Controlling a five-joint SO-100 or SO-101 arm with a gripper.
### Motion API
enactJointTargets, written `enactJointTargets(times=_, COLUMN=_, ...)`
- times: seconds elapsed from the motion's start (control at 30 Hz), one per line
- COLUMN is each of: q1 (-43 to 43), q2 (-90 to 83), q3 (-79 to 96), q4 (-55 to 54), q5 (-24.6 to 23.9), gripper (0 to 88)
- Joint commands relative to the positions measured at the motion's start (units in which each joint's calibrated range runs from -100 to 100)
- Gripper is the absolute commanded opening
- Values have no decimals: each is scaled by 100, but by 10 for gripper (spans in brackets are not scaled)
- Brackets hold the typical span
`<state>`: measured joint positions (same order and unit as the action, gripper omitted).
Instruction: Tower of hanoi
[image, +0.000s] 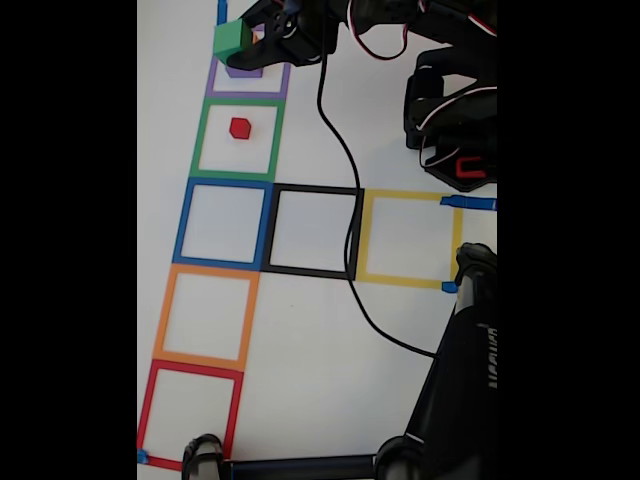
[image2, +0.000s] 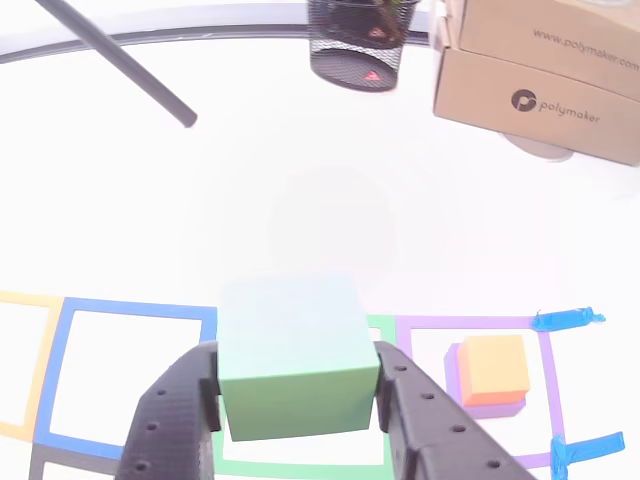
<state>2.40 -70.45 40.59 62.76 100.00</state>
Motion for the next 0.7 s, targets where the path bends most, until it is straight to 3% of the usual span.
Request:
enactJointTargets(times=0.0, q1=-297, q2=-8, q3=-1487, q4=1238, q5=0, gripper=46)
enactJointTargets(times=0.17, q1=-729, q2=210, q3=-2296, q4=2016, q5=0, gripper=46)
enactJointTargets(times=0.4, q1=-1074, q2=420, q3=-2541, q4=2307, q5=0, gripper=44)
enactJointTargets(times=0.67, q1=-1544, q2=759, q3=-1587, q4=1603, q5=0, gripper=43)
